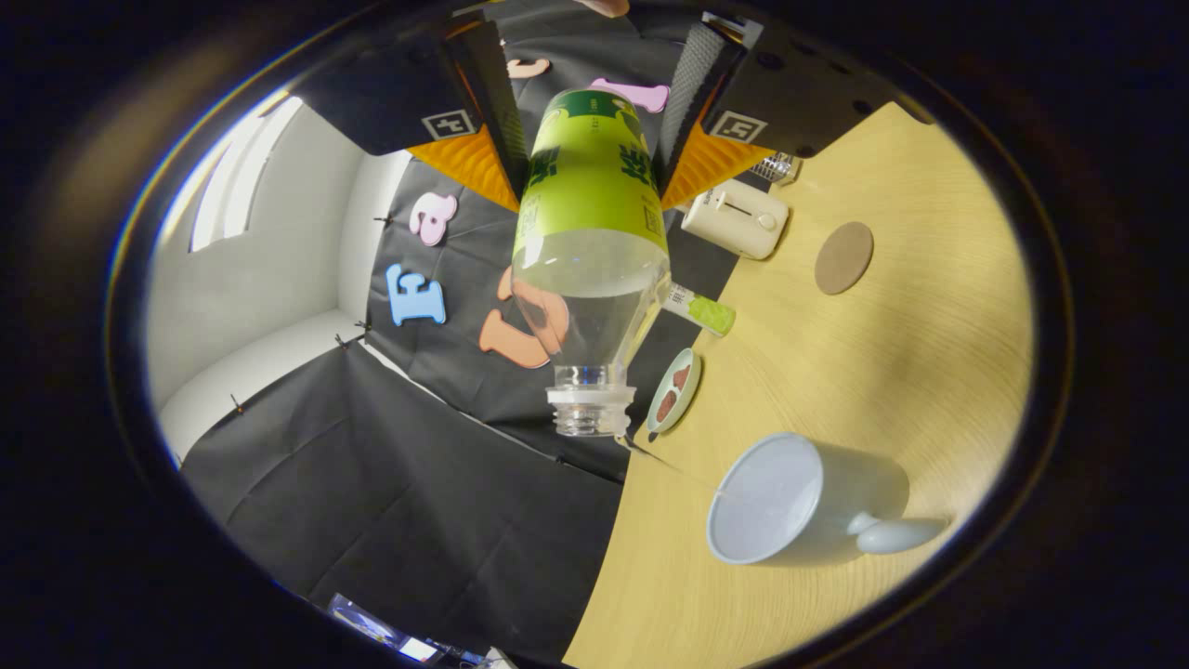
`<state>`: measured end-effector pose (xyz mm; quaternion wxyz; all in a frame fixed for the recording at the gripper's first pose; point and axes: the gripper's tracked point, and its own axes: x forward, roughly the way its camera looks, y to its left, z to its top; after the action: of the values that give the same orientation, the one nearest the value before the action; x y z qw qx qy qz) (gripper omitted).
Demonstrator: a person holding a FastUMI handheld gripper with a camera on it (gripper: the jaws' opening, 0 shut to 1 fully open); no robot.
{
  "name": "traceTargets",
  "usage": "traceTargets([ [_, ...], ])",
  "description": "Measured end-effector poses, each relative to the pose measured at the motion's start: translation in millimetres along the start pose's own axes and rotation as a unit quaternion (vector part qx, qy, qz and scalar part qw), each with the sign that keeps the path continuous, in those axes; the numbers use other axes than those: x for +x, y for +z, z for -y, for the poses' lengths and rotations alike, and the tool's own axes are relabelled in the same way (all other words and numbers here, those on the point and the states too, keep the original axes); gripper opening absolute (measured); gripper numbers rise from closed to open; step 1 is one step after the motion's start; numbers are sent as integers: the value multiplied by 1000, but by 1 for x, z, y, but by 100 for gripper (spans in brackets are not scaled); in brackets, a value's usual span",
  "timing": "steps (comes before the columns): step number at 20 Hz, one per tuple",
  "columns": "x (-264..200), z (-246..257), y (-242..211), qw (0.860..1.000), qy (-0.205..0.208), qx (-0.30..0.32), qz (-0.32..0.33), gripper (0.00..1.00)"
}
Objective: Take the bottle from table, then pour the juice into the cup, finally place the bottle on the coaster
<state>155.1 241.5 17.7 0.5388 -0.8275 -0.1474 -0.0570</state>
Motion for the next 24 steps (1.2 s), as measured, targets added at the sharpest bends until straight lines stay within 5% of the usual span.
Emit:
traceTargets([
  [16,-1,-17,2,996,31,81,-8,77],
  [24,-9,-46,8,968,108,227,-18,77],
])
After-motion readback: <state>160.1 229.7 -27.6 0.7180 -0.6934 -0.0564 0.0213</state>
